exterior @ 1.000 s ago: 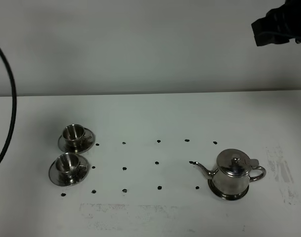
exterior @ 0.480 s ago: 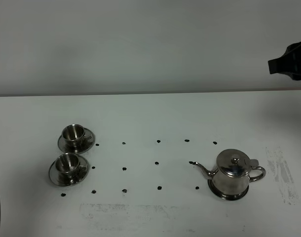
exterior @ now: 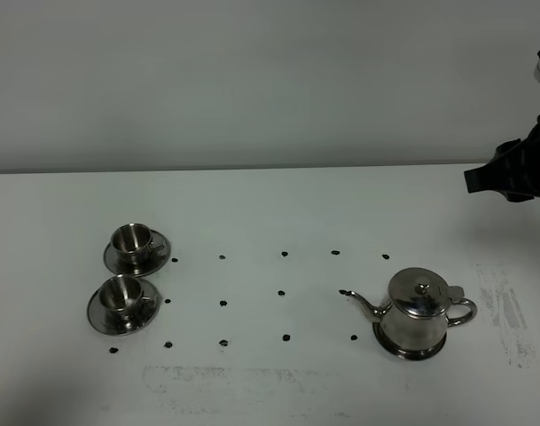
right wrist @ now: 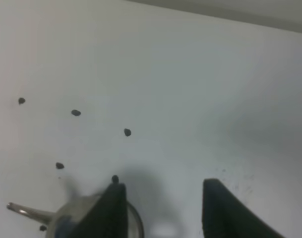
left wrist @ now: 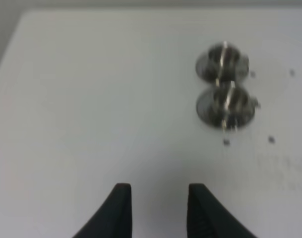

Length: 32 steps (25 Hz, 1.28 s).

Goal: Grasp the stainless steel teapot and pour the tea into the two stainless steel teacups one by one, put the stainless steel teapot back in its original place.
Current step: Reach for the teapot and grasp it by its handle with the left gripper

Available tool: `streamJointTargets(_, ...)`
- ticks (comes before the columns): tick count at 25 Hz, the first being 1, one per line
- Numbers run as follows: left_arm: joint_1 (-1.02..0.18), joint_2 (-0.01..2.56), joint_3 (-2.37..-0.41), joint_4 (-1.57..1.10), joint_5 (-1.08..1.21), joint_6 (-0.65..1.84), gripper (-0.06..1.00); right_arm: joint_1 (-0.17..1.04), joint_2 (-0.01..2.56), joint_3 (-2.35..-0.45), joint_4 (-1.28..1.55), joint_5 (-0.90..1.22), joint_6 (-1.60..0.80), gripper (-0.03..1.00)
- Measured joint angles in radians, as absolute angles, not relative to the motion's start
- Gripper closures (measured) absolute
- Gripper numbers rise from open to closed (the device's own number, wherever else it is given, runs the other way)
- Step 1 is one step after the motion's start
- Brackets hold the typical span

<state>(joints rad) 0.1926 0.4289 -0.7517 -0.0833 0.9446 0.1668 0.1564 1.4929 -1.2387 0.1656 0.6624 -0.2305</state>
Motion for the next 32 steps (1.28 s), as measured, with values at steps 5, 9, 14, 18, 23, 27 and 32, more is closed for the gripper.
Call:
streamJointTargets(5,0.193,0.297,-0.669,-0.116,1.030,0.165,0.65,0.172,1.493,-1.238,0.165,0.660,-0.251,0.61)
streamJointTargets(9,0.193,0.172,-0.547,-0.116,1.027,0.153,0.65,0.230,1.493,-1.238,0.156,0.645,-0.262,0.61)
streamJointTargets(14,0.193,0.049,-0.500,-0.116,1.055,0.132,0.65,0.272,1.493,-1.238,0.137,0.615,-0.261,0.61)
streamJointTargets(18,0.193,-0.001,-0.460,-0.113,1.070,0.131,0.65,0.276,1.493,-1.238,0.134,0.609,-0.260,0.61)
streamJointTargets(23,0.193,-0.004,-0.455,-0.113,1.068,0.130,0.65,0.276,1.493,-1.238,0.132,0.599,-0.259,0.62)
streamJointTargets(27,0.193,-0.004,-0.455,-0.113,1.068,0.130,0.65,0.276,1.493,-1.238,0.132,0.587,-0.259,0.61)
streamJointTargets(32,0.055,-0.004,-0.455,-0.113,1.068,0.130,0.65,0.276,1.493,-1.238,0.132,0.585,-0.259,0.61)
